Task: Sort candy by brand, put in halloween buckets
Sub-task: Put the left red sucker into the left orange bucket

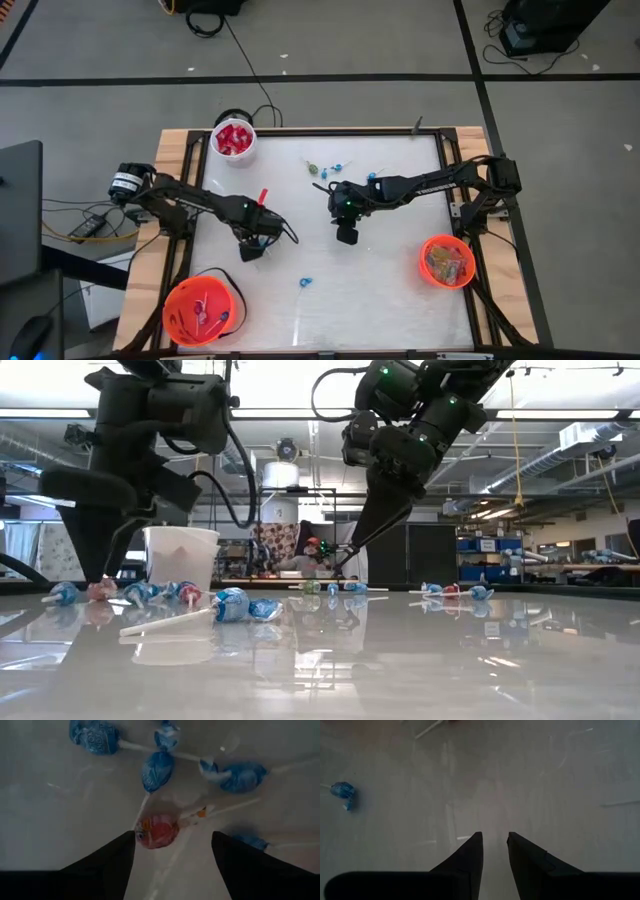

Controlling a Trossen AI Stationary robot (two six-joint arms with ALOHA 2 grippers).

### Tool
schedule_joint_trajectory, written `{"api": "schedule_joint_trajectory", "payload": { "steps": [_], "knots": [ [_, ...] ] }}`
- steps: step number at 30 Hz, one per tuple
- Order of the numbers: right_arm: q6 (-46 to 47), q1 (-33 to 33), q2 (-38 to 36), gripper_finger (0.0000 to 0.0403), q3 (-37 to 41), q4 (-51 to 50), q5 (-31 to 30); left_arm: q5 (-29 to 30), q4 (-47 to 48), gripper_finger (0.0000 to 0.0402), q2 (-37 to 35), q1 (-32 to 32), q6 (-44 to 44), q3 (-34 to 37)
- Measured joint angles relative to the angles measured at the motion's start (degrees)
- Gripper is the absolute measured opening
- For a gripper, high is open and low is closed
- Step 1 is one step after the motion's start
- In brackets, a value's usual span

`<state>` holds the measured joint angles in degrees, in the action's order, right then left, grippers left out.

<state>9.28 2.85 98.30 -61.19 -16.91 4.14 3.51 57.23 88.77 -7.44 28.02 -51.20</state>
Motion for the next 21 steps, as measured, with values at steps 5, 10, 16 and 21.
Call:
{"api": "schedule_joint_trajectory", "payload": {
  "steps": [5,10,16,21],
  "knots": [
    [0.0,0.0,0.0,0.0103,0.0,0.0,0.0,2.9,-3.2,0.0269,0.0,0.0,-6.4,2.9],
    [0.0,0.0,0.0,0.0103,0.0,0.0,0.0,2.6,-6.4,0.0268,-0.2,0.0,-6.7,7.0],
    [-0.2,0.0,0.0,0.0103,0.0,0.0,0.0,1.8,-6.2,0.0236,-0.1,0.3,-4.0,6.4],
    [-0.2,0.0,0.0,0.0102,0.0,0.0,0.0,0.4,-5.9,0.0165,0.1,0.3,-5.3,5.1]
  ]
}}
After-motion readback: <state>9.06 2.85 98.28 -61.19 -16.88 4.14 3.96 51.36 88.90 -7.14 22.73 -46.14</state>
